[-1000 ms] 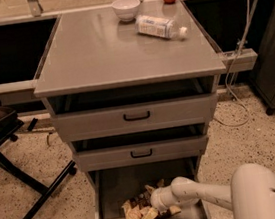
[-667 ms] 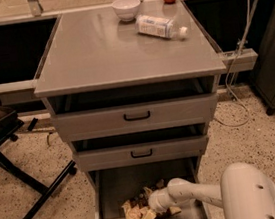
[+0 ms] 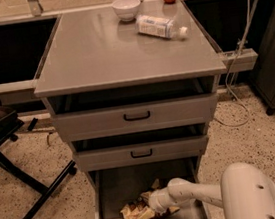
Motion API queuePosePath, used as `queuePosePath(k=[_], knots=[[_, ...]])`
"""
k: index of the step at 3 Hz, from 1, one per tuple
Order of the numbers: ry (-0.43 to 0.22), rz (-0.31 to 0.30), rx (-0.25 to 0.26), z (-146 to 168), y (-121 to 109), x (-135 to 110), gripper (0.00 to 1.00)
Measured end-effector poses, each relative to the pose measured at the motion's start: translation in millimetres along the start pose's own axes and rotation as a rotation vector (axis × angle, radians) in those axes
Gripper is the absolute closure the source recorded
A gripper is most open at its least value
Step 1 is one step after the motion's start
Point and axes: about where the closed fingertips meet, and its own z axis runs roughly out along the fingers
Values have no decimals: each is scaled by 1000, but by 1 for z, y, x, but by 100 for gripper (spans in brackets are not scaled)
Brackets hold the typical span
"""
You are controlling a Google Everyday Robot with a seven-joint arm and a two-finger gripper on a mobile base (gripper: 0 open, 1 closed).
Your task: Pick brown chip bag from bottom drawer and place on counter
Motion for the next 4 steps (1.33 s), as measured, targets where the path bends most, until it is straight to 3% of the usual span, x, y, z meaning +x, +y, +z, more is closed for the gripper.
queuePosePath(k=[1, 2, 3, 4], knots=[[0, 0, 0, 0, 0, 0, 65], [-36, 14, 17, -38, -6, -20, 90], [-110, -5, 20, -93, -14, -56, 100], [-187, -56, 30, -163, -20, -96, 100]])
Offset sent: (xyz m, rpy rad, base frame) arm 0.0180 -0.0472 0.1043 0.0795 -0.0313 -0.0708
